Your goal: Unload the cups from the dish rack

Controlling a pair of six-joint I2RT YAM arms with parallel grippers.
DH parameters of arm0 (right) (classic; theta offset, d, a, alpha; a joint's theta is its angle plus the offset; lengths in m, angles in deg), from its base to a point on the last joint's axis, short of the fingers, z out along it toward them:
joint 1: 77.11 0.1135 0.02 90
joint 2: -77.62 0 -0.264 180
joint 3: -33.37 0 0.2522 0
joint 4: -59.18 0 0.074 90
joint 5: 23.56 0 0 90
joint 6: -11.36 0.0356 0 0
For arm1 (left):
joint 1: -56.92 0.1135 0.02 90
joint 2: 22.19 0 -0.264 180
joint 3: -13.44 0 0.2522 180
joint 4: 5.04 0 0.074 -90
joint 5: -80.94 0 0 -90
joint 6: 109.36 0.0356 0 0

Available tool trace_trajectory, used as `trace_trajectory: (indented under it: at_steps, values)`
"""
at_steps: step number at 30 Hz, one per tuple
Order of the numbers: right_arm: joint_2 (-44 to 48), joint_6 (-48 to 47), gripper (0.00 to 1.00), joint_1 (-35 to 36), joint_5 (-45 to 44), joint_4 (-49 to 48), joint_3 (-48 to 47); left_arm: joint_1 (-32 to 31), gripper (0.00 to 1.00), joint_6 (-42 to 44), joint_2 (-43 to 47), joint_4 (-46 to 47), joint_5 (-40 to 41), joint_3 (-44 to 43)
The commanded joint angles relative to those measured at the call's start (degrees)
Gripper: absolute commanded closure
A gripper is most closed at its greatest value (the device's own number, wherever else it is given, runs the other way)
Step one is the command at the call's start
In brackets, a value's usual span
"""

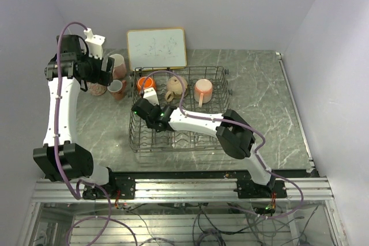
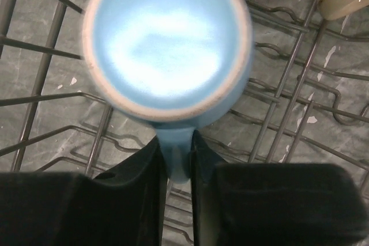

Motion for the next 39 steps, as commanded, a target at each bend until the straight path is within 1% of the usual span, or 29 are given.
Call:
trace_trajectory:
  at_steps: [1, 5, 7, 10, 17, 20, 22, 27, 30, 32, 35, 36, 37, 39]
  values:
    - [0.3, -0.4, 0.87, -0.3, -0.9, -0.3, 0.1, 0.4, 0.00, 3.4, 2.8, -2.4, -6.2, 1.9]
    - [2.2, -0.5, 0.99, -0.3, -1.1, 0.5, -0.4, 0.4, 0.01, 8.2, 5.8, -2.6, -10.2, 5.1]
    - [4.0, -0.4, 1.00, -0.5, -0.6, 0.6, -0.5, 0.4, 0.01, 11.1, 7.3, -3.0, -12.3, 6.9]
    - [8.5, 0.4, 1.00, -1.8, 3.1, -1.0, 0.8, 0.5, 0.01, 16.8, 9.5, -4.5, -16.4, 10.1]
    - [20.1, 5.3, 1.00, -8.6, 18.9, -8.6, 9.5, 0.3, 0.00, 27.6, 14.2, -5.4, -21.8, 17.9]
    - [23.3, 7.5, 1.00, -11.0, 26.9, -11.5, 12.1, 0.3, 0.01, 30.1, 17.1, -2.9, -24.4, 21.9]
    - [25.0, 9.5, 1.00, -12.4, 32.2, -13.7, 13.4, 0.1, 0.03, 30.1, 19.8, 1.2, -25.7, 24.9]
    - [28.9, 17.5, 1.00, -15.4, 44.7, -22.9, 17.5, -0.1, 0.02, 33.9, 30.3, 13.0, -28.9, 35.7]
    - [29.8, 23.1, 1.00, -16.5, 51.2, -29.4, 20.2, -0.3, 0.02, 35.4, 36.2, 19.4, -30.6, 40.0]
    - [30.4, 28.2, 1.00, -17.1, 55.8, -35.8, 23.2, -0.4, 0.02, 35.7, 38.1, 21.7, -32.0, 41.2]
    - [30.5, 37.6, 1.00, -17.7, 61.9, -48.3, 28.4, -0.6, 0.04, 35.4, 39.3, 23.6, -34.0, 41.7]
    - [30.2, 40.7, 1.00, -17.7, 63.2, -53.6, 30.1, -0.6, 0.05, 35.4, 39.6, 23.9, -34.8, 41.7]
    - [30.0, 44.5, 1.00, -17.7, 64.3, -56.9, 31.3, -0.6, 0.05, 35.4, 39.9, 24.3, -35.2, 41.7]
    - [29.4, 49.1, 1.00, -17.7, 65.8, -63.0, 32.9, -0.7, 0.06, 35.8, 40.4, 24.4, -35.9, 41.8]
